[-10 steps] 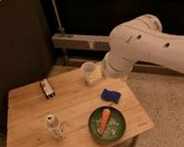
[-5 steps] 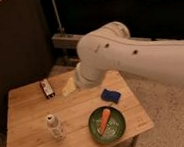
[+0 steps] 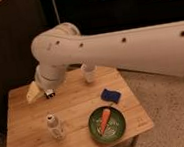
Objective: Move the arm in a circular motion
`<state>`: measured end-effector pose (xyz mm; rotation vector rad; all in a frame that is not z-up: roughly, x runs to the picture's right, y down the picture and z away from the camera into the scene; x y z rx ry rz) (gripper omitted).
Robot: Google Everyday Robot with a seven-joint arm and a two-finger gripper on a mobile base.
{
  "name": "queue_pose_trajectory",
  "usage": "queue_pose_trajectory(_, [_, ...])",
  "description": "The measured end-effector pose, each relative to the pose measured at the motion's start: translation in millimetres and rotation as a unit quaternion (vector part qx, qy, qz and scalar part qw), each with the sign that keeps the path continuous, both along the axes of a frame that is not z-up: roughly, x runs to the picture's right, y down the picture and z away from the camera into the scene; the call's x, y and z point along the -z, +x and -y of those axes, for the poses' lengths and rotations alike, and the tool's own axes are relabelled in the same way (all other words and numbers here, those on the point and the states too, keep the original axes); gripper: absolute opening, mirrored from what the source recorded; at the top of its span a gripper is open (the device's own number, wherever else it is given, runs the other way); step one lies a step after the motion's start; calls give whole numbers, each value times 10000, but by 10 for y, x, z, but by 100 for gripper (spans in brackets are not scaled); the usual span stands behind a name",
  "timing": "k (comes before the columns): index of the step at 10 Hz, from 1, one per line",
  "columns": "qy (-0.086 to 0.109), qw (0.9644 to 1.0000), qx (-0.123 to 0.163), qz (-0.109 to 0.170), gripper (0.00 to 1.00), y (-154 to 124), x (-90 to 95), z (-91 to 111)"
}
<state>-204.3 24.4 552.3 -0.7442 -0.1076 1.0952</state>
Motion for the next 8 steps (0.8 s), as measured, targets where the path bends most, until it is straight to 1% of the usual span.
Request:
queue_pose_trajectory(1, [-5,9999,109,103,80,-182,-49,79])
queue_pose_trajectory(2, [7,9995,259,183,80,-409,-162,250])
queue_pose_trajectory(4, [25,9990,418,167,80,-646,-380,548])
queue_pose_trajectory(5, [41,9989,447,100,80,-681,-532,740])
queue_pose_trajectory(6, [45,9992,402,-21,80,-634,-750,995])
queue_pose_trajectory(7, [42,9994,314,-119,80,-560,-885,1147])
queue_pose_trajectory(8, [35,9995,207,-216,80,-477,-988,1255])
